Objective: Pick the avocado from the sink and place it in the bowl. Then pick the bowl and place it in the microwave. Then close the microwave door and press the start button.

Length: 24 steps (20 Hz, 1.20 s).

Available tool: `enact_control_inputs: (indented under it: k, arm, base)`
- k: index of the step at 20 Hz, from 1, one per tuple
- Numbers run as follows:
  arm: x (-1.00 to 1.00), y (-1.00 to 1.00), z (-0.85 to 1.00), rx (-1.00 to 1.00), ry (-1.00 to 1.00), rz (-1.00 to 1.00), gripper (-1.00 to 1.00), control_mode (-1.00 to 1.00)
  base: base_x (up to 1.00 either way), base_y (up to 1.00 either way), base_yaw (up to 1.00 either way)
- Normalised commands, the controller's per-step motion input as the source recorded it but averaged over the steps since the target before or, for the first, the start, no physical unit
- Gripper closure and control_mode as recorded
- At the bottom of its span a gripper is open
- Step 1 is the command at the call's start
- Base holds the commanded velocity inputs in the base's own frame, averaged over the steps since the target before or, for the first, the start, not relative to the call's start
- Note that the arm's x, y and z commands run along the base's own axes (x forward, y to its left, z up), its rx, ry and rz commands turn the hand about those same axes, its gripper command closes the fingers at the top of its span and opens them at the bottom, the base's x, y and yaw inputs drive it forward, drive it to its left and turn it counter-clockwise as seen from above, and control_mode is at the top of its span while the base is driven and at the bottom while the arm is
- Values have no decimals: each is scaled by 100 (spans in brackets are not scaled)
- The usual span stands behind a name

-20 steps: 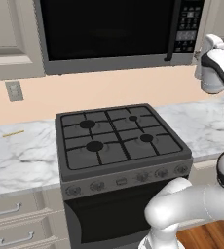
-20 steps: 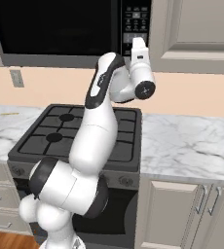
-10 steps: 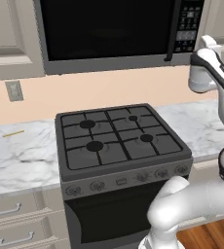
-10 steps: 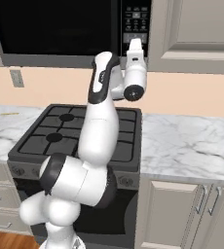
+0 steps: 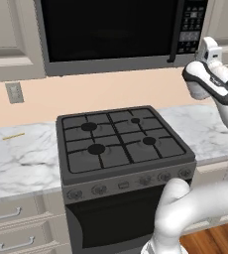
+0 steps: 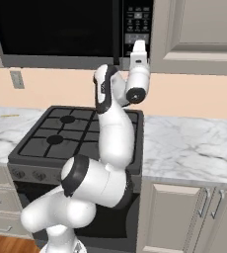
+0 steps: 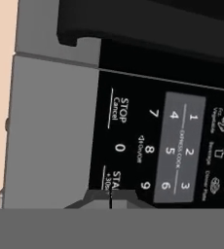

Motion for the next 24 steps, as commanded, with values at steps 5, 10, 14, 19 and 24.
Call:
enact_control_inputs:
  k: [5, 10, 14, 19, 24]
  arm:
    - [14, -1, 21, 0, 0, 0, 100, -100]
    - [33, -4, 36, 0, 0, -1, 100, -100]
    - [44, 0, 5, 0, 5, 0, 100, -100]
    - [14, -2, -8, 0, 6, 0, 100, -100]
    - [0, 0, -17, 0, 1, 0, 100, -100]
  base:
    - [0, 0, 0]
    - [0, 0, 0]
    - [0, 0, 0]
    - [0, 0, 0]
    - [0, 0, 0]
